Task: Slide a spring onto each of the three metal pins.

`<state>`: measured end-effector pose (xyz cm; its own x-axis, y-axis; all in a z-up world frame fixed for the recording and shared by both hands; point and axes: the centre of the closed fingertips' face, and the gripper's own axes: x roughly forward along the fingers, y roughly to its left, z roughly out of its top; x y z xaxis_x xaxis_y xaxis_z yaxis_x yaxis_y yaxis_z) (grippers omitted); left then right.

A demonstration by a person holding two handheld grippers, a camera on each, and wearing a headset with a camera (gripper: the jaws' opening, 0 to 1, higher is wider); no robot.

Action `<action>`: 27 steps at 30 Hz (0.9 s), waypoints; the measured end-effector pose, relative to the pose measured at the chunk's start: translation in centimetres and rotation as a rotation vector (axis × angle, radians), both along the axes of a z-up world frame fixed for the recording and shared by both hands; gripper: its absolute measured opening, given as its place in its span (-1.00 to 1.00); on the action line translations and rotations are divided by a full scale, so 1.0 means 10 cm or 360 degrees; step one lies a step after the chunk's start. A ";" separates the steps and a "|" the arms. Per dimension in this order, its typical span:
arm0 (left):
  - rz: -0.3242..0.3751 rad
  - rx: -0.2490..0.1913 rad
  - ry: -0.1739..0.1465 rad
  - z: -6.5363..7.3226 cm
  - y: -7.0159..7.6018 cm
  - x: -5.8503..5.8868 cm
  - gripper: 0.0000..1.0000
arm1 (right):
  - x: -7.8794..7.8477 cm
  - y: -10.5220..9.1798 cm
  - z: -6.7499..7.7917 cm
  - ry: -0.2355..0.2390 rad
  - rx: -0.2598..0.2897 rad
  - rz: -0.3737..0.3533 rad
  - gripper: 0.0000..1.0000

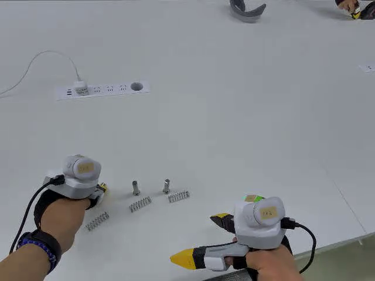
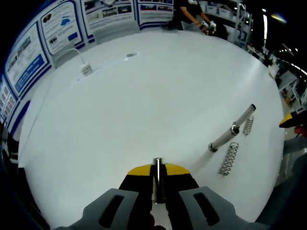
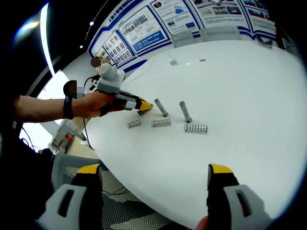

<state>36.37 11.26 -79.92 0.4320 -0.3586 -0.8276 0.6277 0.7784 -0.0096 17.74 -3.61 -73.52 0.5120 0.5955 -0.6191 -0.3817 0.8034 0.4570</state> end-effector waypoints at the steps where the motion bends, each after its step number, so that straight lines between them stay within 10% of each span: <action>1: 0.0001 -0.0006 0.0005 0.00 0.01 0.01 -0.85 | 0.00 -0.01 0.00 -0.0001 -0.0002 -0.0005 0.85; 27: 0.0192 -0.0201 -0.0014 0.33 0.25 -0.09 -0.85 | 0.02 -0.04 0.06 -0.0034 0.0010 -0.0039 0.84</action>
